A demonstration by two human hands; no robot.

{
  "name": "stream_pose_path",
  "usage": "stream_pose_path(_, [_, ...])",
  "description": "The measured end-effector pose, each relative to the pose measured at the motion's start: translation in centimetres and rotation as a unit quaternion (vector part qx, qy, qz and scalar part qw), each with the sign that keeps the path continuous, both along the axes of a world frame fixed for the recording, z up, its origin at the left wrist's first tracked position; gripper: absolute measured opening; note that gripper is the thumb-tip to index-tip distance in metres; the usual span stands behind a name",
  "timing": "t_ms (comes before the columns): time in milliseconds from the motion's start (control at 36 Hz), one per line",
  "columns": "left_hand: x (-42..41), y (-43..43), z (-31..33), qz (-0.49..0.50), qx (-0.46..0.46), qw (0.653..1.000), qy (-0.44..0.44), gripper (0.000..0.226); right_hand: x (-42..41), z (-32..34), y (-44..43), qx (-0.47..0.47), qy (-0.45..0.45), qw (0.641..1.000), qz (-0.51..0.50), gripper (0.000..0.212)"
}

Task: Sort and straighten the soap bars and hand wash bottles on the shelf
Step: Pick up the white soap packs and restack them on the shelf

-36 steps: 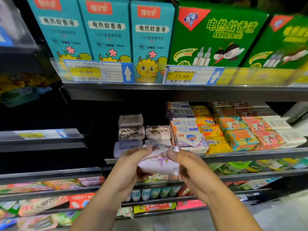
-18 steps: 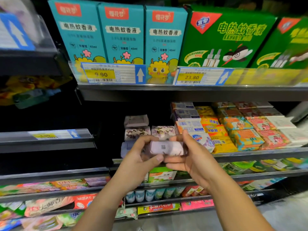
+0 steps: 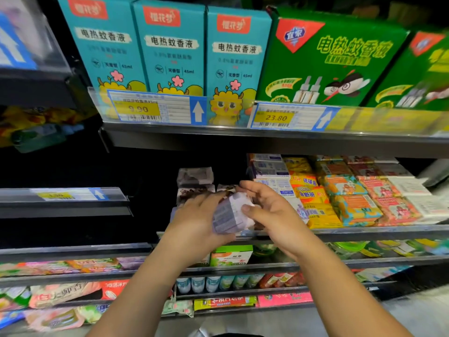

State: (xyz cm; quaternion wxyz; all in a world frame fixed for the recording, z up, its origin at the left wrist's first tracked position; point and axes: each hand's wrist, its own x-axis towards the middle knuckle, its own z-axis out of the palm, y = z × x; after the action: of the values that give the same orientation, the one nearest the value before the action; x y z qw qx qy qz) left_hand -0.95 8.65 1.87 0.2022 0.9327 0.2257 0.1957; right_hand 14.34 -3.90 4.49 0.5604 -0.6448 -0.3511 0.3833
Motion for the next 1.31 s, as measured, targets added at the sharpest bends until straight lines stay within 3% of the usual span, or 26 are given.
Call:
stream_pose_path(56, [0.2,0.4,-0.5,-0.010,0.034,0.999,0.015,0.082,0.9,0.2,0.2,-0.005,-0.019,1.000,0.013,0.045])
stream_pose_path(139, [0.3,0.7,0.0,0.022,-0.044,0.998,0.024,0.082,2.4,0.8,0.7,-0.006,-0.044,0.999,-0.008,0.030])
stream_pose_path(194, [0.4,1.1,0.5,0.049,-0.067,0.996,0.027,0.079,3.9,0.6,0.8,-0.041,-0.186,0.981,-0.040,0.028])
stream_pose_path(250, [0.6,1.9,1.0,0.072,-0.036,0.997,0.001,0.070,5.6,0.1,0.9,-0.116,-0.377,0.917,-0.058,0.037])
stream_pose_path(333, [1.0,4.2,0.7,0.106,-0.024,0.994,-0.028,0.068,7.4,-1.0,0.9,-0.266,-0.514,0.815,-0.001,0.093])
stream_pose_path(389, [1.4,5.6,0.6,0.127,-0.039,0.991,0.007,0.080,7.6,-1.7,1.0,-0.336,-0.502,0.796,0.033,0.095])
stream_pose_path(444, [1.9,6.9,0.0,0.157,-0.014,0.987,-0.005,0.083,7.6,-2.0,1.1,-0.345,-0.487,0.802,0.041,0.088])
stream_pose_path(556, [3.4,7.7,-0.3,0.177,0.030,0.981,-0.073,0.071,7.5,-1.9,1.1,-0.342,-0.495,0.798,0.036,0.083])
stream_pose_path(667, [4.9,9.6,0.4,0.117,-0.035,0.992,-0.002,0.071,7.4,-1.9,1.0,-0.345,-0.491,0.799,0.035,0.081])
stream_pose_path(778, [5.9,11.9,-0.5,0.050,-0.038,0.993,0.098,0.072,7.3,-1.7,1.0,-0.341,-0.482,0.807,0.035,0.079])
stream_pose_path(917, [6.8,12.9,-1.5,0.065,-0.049,0.984,0.159,0.061,7.3,-1.6,1.0,-0.341,-0.479,0.808,0.035,0.077])
stream_pose_path(1222, [5.8,11.3,-3.6,0.097,-0.088,0.981,0.139,0.067,7.3,-1.7,1.0,-0.336,-0.476,0.812,0.028,0.076])
stream_pose_path(1306, [5.2,9.3,-3.1,0.111,-0.087,0.974,0.176,0.077,7.3,-1.8,1.1,-0.337,-0.481,0.809,0.027,0.077])
